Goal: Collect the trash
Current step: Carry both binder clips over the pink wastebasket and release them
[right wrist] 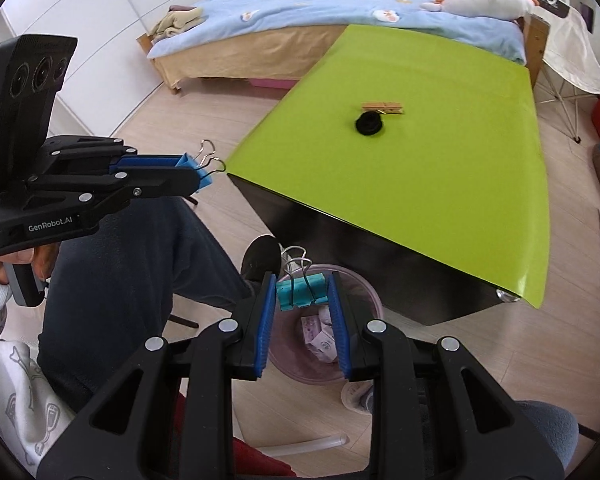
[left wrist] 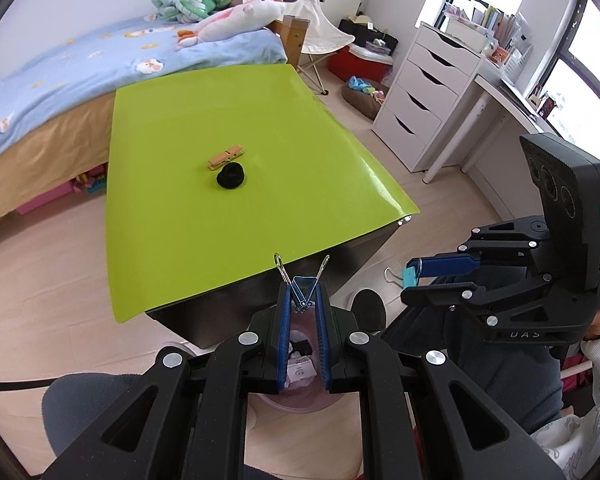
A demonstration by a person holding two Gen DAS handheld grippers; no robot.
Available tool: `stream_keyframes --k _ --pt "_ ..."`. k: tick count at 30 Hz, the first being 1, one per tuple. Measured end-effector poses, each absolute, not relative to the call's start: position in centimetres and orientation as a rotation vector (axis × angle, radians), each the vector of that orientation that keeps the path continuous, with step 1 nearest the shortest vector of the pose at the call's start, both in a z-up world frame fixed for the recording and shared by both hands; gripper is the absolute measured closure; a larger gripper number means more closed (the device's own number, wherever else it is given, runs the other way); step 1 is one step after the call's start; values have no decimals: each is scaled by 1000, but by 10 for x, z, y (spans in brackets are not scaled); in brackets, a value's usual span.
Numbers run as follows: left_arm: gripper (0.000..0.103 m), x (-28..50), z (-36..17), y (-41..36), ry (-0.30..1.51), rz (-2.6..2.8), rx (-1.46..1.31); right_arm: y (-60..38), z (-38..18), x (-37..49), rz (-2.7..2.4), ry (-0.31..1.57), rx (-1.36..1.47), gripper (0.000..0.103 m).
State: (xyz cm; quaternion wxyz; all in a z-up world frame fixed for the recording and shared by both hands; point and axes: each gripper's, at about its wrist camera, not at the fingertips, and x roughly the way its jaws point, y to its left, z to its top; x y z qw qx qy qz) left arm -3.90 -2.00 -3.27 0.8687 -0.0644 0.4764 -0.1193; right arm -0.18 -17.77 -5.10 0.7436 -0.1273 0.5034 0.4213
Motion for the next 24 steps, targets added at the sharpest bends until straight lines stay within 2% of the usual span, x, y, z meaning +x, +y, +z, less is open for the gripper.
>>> stream_keyframes --k 1,4,6,8,11,24 --pt "91 -40 -32 -20 996 -250 -134 -177 -51 -2 928 1105 -281 74" --pt "91 -40 -33 -21 998 -252 -127 -176 -51 -2 929 1096 -281 40" --pt "91 -41 -34 -21 1002 -253 -126 -179 -50 -1 922 1090 -268 30" --pt "91 -42 -35 -23 1007 -257 -121 -182 -48 1 912 1084 -251 13" --pt "91 -43 -36 -28 1016 -271 -106 -193 -41 6 882 1086 -191 9" --pt "90 -43 -41 -57 1045 -364 -60 -226 -22 15 778 1026 -128 7"
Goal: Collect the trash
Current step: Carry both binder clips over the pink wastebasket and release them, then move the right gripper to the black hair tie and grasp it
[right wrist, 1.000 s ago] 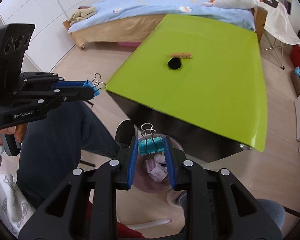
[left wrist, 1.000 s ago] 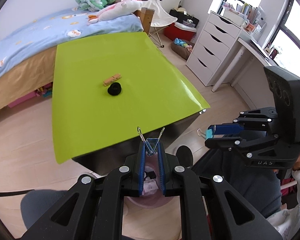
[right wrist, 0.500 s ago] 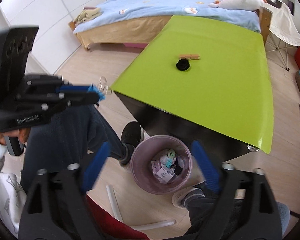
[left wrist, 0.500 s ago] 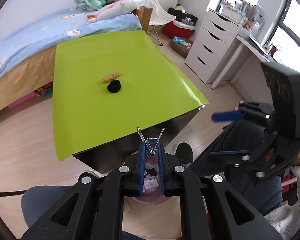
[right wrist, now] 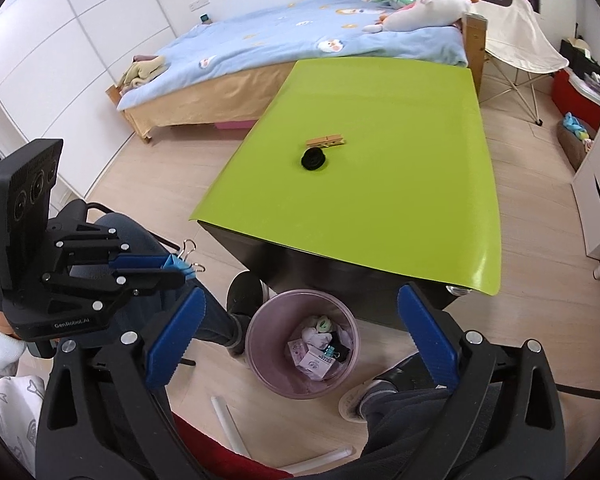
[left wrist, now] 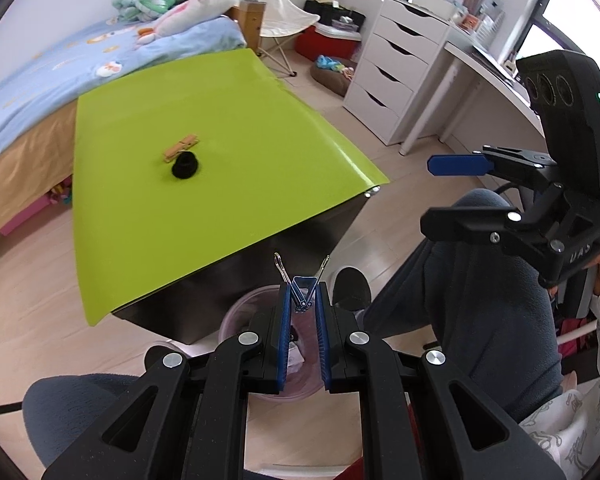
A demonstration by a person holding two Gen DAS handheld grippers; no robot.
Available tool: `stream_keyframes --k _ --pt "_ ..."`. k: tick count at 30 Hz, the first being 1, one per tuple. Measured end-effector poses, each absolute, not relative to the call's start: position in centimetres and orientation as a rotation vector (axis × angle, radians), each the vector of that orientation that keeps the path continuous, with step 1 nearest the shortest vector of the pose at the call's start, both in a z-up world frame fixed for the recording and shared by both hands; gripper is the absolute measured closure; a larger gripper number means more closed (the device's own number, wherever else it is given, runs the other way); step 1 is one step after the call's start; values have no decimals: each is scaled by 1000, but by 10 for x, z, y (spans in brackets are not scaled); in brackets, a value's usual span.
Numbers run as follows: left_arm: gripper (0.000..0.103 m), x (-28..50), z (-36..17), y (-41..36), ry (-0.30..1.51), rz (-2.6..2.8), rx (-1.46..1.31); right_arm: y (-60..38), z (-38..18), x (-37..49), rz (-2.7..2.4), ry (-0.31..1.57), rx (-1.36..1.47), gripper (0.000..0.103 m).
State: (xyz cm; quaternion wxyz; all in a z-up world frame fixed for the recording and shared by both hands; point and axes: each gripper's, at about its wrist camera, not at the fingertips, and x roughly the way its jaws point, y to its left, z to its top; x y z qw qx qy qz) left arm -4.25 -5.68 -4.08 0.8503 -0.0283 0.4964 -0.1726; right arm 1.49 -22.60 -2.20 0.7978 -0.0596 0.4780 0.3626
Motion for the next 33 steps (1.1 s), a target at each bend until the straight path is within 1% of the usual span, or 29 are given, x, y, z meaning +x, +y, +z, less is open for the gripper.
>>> stream_keyframes --k 4,6,8,9,11,13,14,16,23,33 --pt "88 -42 -43 -61 1057 -392 -58 -233 -19 15 771 1021 -108 7" --pt "79 -42 -45 -63 1066 -392 -61 -236 -19 15 769 1020 -101 7" --pt "41 -41 -47 -61 1064 -378 -66 -236 -18 15 766 1020 -100 7" --pt "36 -40 -48 -59 1061 -371 -78 -236 -18 15 768 1019 -98 6" --pt "15 -39 -47 -55 1048 -336 -86 -236 -18 15 768 1017 -98 5" --pt "13 -38 -45 -50 1033 -304 -96 -235 -18 15 767 1015 -96 4" --pt "10 -37 -44 -48 1031 -291 -99 -235 -19 14 766 1015 -93 4" --pt "8 -36 -42 -42 1018 -256 -109 -234 -20 14 765 1015 -93 3" --pt "8 -33 -32 -24 958 -201 -153 -226 -20 16 771 1013 -104 3" --pt "8 -22 -26 0 942 -138 -163 -201 -21 36 764 1031 -123 3"
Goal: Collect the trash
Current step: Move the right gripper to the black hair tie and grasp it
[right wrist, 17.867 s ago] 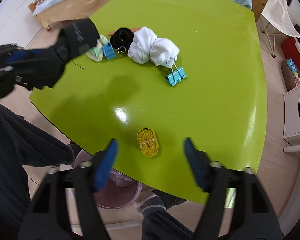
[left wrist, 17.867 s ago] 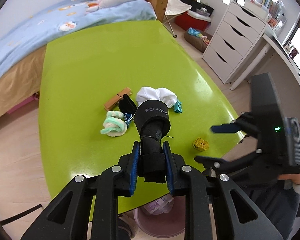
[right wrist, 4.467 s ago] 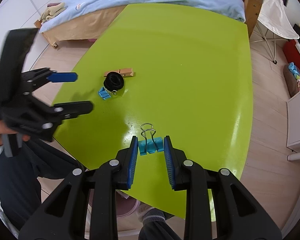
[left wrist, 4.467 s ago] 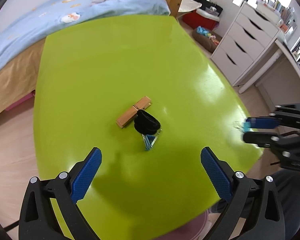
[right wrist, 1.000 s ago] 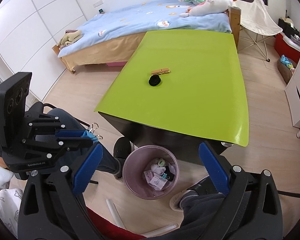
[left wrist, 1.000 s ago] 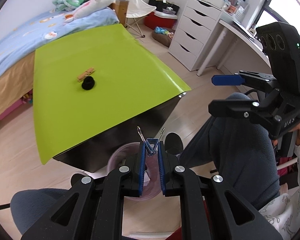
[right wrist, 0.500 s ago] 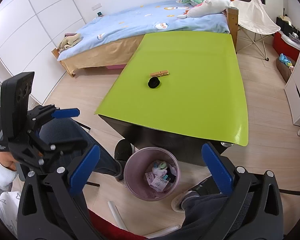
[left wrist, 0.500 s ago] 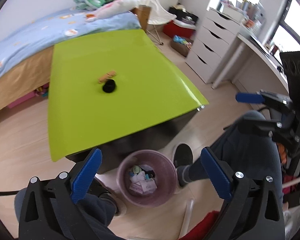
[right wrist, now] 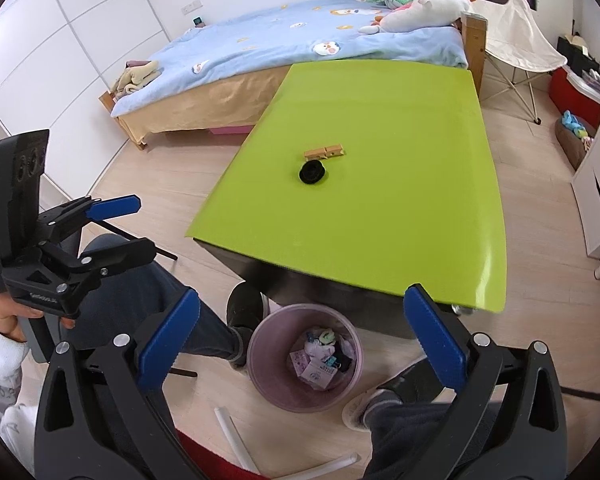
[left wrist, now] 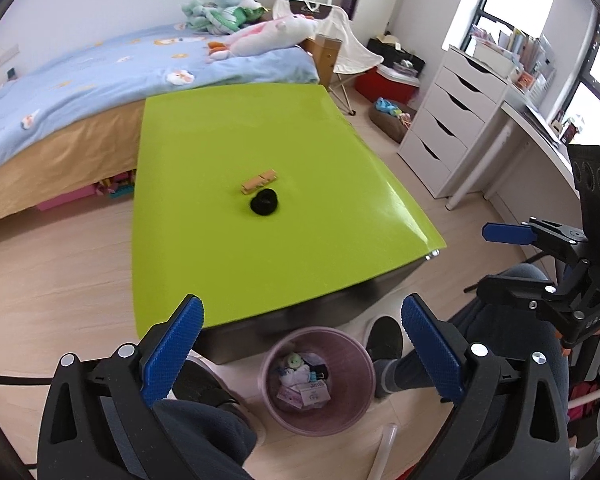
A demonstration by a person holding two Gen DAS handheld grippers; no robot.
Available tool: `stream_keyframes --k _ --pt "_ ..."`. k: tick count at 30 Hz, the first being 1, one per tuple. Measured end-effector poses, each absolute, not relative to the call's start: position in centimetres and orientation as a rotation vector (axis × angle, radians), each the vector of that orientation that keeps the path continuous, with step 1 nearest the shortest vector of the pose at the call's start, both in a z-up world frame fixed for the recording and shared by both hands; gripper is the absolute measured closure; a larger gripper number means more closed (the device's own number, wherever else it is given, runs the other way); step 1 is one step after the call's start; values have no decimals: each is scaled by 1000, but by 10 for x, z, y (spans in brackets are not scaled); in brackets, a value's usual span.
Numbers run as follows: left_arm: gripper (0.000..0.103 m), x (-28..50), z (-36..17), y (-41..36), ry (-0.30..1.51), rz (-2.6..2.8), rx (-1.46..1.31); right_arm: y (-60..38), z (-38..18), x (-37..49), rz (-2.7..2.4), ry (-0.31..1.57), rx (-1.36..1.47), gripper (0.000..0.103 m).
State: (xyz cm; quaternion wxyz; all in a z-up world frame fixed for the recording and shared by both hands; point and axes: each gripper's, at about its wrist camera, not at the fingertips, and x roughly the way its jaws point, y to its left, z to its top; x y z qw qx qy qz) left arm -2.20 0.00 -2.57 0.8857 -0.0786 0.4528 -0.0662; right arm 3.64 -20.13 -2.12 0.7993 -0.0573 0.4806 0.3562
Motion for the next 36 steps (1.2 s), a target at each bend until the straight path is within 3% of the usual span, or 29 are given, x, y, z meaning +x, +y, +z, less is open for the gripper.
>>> stream_keyframes --k 14,30,32,34,36 --pt "8 -5 -19 32 919 -88 -194 -114 -41 117 820 1092 -233 3" --pt "8 7 -22 49 924 -72 -219 -34 -121 196 791 1272 -434 3" --pt "8 8 -22 50 925 -71 -222 -29 -131 201 788 1288 -452 5" --pt "8 8 -23 51 927 -72 -226 -26 -137 205 785 1299 -464 24" --pt "8 9 -24 52 928 -72 -230 -23 -140 207 783 1304 -475 26"
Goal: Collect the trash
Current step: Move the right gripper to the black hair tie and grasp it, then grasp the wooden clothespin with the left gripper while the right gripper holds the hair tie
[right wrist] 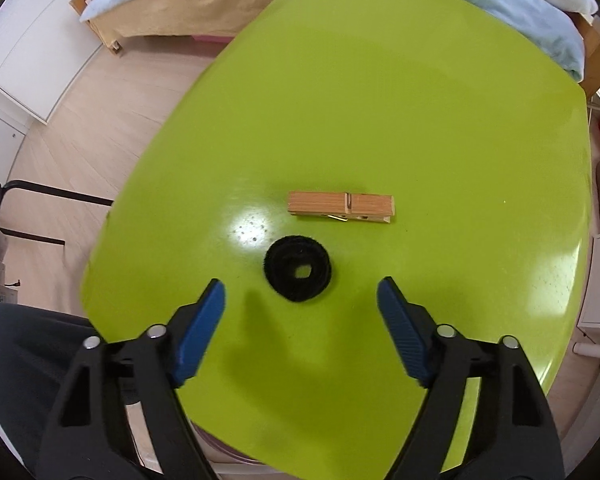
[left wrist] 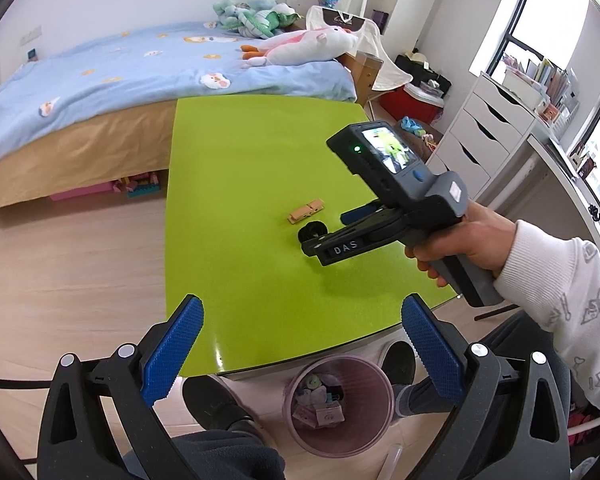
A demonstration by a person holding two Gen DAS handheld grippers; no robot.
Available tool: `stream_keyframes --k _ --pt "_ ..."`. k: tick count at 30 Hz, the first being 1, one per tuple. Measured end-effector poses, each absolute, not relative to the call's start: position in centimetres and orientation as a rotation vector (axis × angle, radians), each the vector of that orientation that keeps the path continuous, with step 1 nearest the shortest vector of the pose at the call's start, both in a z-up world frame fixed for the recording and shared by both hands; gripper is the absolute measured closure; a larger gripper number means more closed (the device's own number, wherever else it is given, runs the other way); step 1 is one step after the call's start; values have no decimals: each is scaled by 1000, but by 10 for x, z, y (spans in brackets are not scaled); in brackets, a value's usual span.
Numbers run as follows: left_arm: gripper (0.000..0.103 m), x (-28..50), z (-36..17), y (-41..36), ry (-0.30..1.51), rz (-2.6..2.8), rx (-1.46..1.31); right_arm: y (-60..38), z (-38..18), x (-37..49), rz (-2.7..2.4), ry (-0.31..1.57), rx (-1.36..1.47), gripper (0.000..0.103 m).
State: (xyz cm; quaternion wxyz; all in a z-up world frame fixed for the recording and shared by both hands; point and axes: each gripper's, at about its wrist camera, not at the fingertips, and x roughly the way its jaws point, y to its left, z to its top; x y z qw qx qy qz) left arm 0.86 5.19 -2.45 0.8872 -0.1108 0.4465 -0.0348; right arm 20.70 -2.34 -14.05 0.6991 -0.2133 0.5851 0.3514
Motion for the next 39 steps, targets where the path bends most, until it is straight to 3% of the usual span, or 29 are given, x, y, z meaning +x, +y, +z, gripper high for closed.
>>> stream_keyframes --k 5,9,12,16,39 --pt "8 12 -27 54 933 -78 -243 -15 -145 209 796 1307 -493 43" --pt "8 14 -27 52 933 -83 -242 -11 -147 214 791 1301 -512 50" --pt "8 15 -27 52 934 -84 -243 -13 -145 218 781 1287 -517 71" --pt "8 17 -27 51 935 -88 -242 -20 -141 215 791 1278 -513 80" --pt "8 130 -45 33 985 -256 -93 -122 -85 196 720 1208 -279 80"
